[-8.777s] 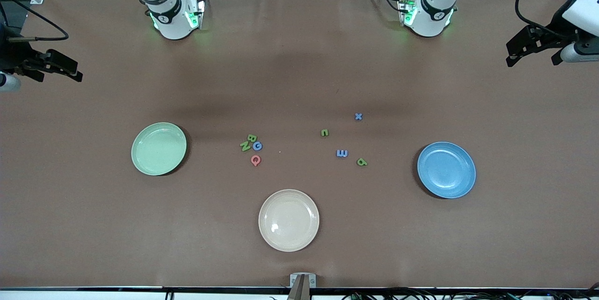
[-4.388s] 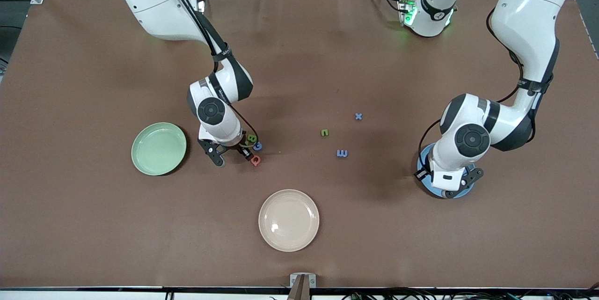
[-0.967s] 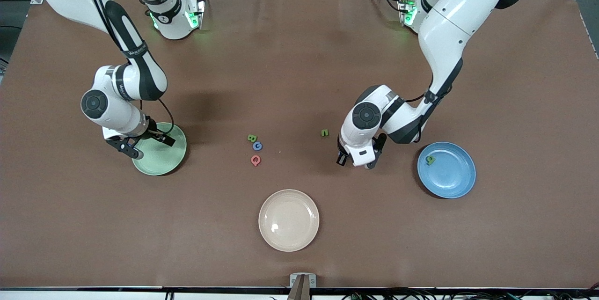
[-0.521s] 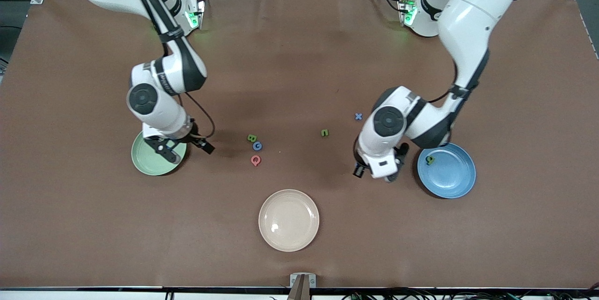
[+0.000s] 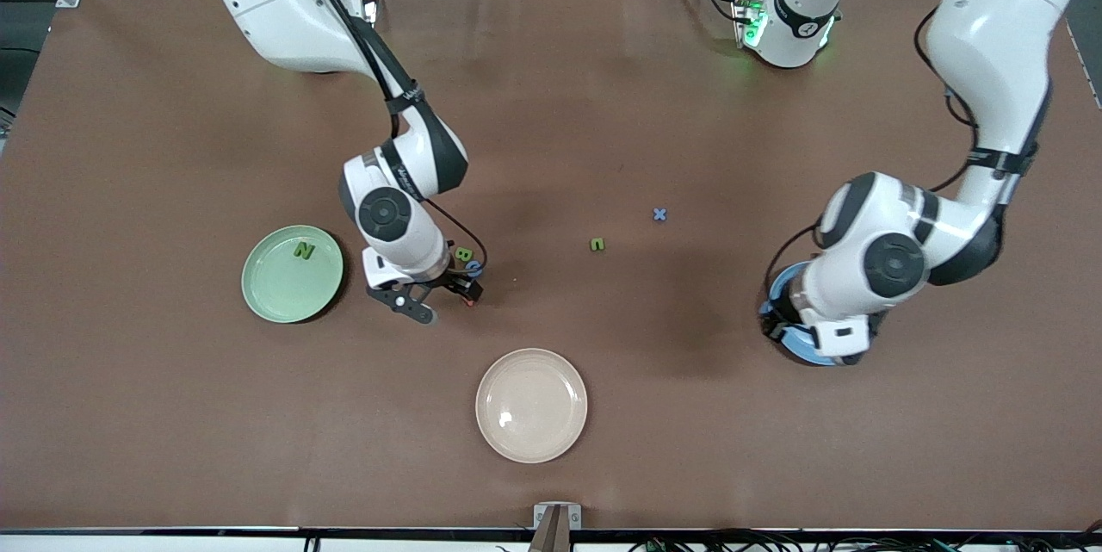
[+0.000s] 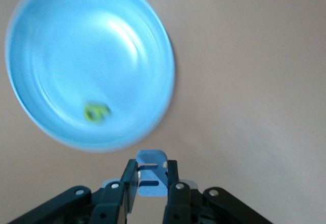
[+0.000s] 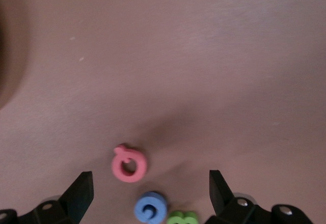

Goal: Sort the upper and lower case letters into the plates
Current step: 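Drop the m on the blue plate while the right gripper grasps the Q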

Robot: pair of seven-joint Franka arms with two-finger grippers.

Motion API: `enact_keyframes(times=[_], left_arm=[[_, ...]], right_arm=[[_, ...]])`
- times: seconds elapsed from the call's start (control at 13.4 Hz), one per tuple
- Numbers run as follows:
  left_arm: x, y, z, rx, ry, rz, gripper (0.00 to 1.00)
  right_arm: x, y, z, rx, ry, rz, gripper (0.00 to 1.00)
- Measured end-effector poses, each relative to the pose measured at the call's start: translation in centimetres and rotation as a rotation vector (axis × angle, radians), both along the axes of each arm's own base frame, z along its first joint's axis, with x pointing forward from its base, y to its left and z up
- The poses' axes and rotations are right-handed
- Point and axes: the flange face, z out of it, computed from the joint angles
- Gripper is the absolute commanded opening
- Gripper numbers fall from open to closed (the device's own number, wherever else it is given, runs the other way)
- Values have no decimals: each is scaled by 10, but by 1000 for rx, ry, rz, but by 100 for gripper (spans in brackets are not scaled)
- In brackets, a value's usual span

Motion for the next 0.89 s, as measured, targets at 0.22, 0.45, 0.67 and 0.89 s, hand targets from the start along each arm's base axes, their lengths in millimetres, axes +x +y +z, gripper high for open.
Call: enact_keyframes(times=[0.22, 0.45, 0.67, 0.89], left_arm=[[1, 46, -20, -16, 29, -83, 12], [-3, 63, -50, -11, 50, -144, 56], [-11, 75, -68, -21, 71, -181, 100], [-18, 67, -74, -25, 87, -197, 100]], right_arm=[[-3, 10, -11, -12, 2, 88, 93], [-8, 18, -24, -35, -6, 133, 84], [-9, 20, -34, -30, -21, 139, 74], [-9, 22, -39, -30, -23, 139, 66]])
